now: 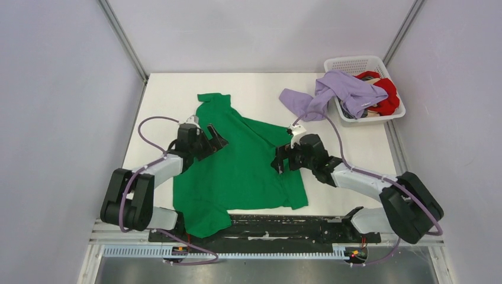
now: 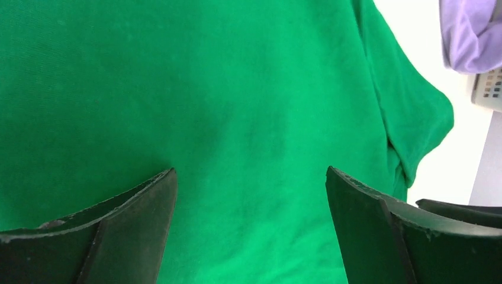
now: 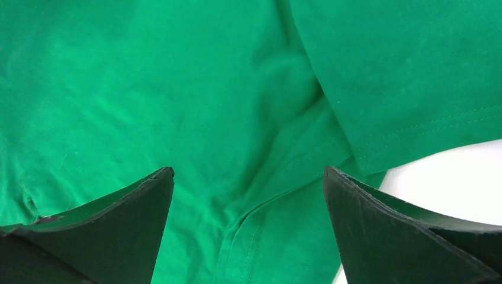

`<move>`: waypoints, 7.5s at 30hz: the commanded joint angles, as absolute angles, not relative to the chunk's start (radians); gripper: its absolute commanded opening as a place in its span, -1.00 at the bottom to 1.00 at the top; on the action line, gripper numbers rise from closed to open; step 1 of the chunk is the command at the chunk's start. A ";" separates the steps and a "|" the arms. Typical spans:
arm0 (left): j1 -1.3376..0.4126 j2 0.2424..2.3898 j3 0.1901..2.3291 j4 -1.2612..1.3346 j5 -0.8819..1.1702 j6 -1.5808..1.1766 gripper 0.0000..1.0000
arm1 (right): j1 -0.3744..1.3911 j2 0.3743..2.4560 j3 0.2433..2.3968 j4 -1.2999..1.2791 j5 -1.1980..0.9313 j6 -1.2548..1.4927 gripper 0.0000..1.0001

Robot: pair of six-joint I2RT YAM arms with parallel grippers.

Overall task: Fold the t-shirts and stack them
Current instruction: Flatten out the tshirt

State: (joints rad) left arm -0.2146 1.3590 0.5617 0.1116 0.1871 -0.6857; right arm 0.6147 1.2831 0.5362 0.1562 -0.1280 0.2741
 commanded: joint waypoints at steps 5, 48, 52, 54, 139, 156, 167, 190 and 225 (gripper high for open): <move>-0.202 1.558 0.658 0.208 0.141 -0.756 0.99 | 0.608 1.457 0.569 0.259 0.024 0.363 0.96; -0.199 1.573 0.642 0.120 0.121 -0.770 0.99 | 0.604 1.485 0.637 -0.059 0.330 0.175 0.96; -0.183 1.571 0.640 0.090 0.086 -0.754 0.99 | 0.569 1.415 0.601 -0.057 0.366 0.179 0.96; -0.181 1.563 0.645 0.078 0.070 -0.744 0.99 | 0.523 1.383 0.574 -0.057 0.365 0.171 0.96; -0.702 1.087 0.560 -0.789 -0.129 -1.016 0.70 | 0.081 0.833 0.304 0.082 0.146 0.251 0.96; -0.752 1.203 0.548 -0.766 -0.146 -1.049 -0.96 | 0.081 0.852 0.306 0.083 0.141 0.251 0.96; -0.752 1.131 0.603 -0.731 -0.312 -1.073 -0.96 | 0.081 0.780 0.299 0.068 0.149 0.259 0.96; -0.747 1.059 0.731 -0.854 -0.609 -1.069 -0.95 | 0.082 0.840 0.240 -0.009 0.078 0.259 0.95; -0.745 0.766 1.271 -0.703 -0.994 -0.690 -0.96 | 0.084 0.663 0.670 0.105 -0.124 0.413 -1.00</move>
State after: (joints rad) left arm -0.7475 0.8257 1.1297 -0.8707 -0.8654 -0.9142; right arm 0.0834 0.7147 0.5278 0.0414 -0.1513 0.3725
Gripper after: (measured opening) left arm 0.043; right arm 0.011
